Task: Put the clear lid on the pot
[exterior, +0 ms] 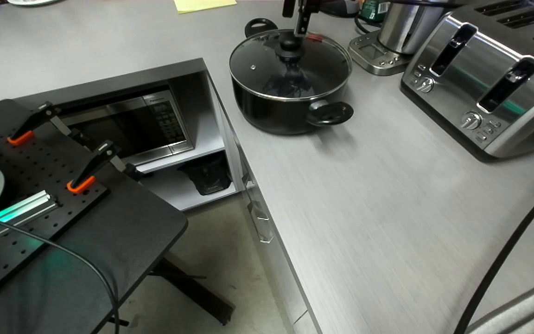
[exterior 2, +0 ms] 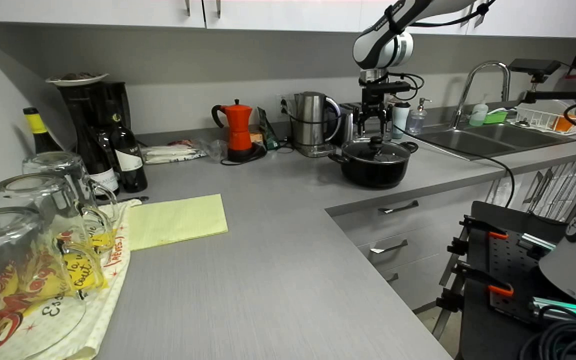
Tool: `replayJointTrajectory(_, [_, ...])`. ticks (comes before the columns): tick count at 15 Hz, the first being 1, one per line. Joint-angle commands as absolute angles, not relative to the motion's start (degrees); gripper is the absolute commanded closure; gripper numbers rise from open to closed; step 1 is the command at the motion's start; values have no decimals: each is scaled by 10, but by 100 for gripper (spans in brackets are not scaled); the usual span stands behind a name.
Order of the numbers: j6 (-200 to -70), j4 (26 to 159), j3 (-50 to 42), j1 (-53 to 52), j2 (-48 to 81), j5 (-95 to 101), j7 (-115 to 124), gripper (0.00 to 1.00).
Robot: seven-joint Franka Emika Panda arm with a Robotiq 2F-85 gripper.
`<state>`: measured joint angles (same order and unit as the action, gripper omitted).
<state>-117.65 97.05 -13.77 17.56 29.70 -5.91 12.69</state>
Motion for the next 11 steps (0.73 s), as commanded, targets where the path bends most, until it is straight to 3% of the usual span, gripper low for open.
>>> replayJointTrajectory(1, [-1192,990,-144,158,269,-40,139,0])
replayJointTrajectory(11, [-1309,1206,-124,82,89,76,108,0])
